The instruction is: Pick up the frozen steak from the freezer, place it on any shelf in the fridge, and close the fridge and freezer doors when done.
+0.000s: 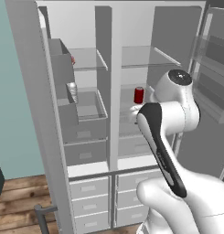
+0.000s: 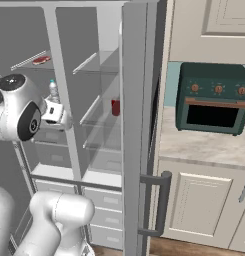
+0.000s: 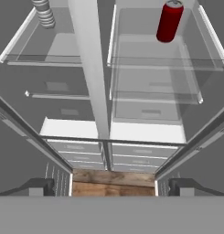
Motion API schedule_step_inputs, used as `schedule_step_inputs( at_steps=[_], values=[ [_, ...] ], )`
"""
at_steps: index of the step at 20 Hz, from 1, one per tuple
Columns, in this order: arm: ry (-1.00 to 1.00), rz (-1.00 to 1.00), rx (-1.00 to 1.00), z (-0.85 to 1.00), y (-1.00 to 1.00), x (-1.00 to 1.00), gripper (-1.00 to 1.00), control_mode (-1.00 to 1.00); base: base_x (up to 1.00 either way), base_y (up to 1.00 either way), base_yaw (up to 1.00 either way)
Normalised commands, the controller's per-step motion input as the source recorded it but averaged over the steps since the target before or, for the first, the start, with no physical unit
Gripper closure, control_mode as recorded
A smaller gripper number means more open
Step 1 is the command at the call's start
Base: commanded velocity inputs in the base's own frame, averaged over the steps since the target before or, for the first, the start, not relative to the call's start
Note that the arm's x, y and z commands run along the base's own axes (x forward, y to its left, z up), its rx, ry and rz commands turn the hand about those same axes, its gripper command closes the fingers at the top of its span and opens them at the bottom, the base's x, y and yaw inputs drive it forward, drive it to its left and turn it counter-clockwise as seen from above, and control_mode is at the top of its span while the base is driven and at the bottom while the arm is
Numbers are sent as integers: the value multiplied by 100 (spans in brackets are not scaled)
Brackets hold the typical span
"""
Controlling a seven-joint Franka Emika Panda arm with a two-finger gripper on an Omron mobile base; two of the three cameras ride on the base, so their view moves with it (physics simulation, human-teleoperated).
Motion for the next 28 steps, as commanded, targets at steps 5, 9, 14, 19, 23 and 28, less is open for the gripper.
schedule_step_inputs(
  at_steps=[5,9,14,19,23,28],
  values=[
    [0,0,0,0,-55,0,-100,-100,0,0,0],
    [0,0,0,0,-1,0,-100,-100,0,0,0],
    [0,0,0,0,0,0,-100,-100,0,0,0],
    [0,0,0,0,0,0,-100,-100,0,0,0],
    [0,0,0,0,3,0,-100,-100,0,0,0],
    [0,0,0,0,23,0,-100,100,0,8,0]
  ],
)
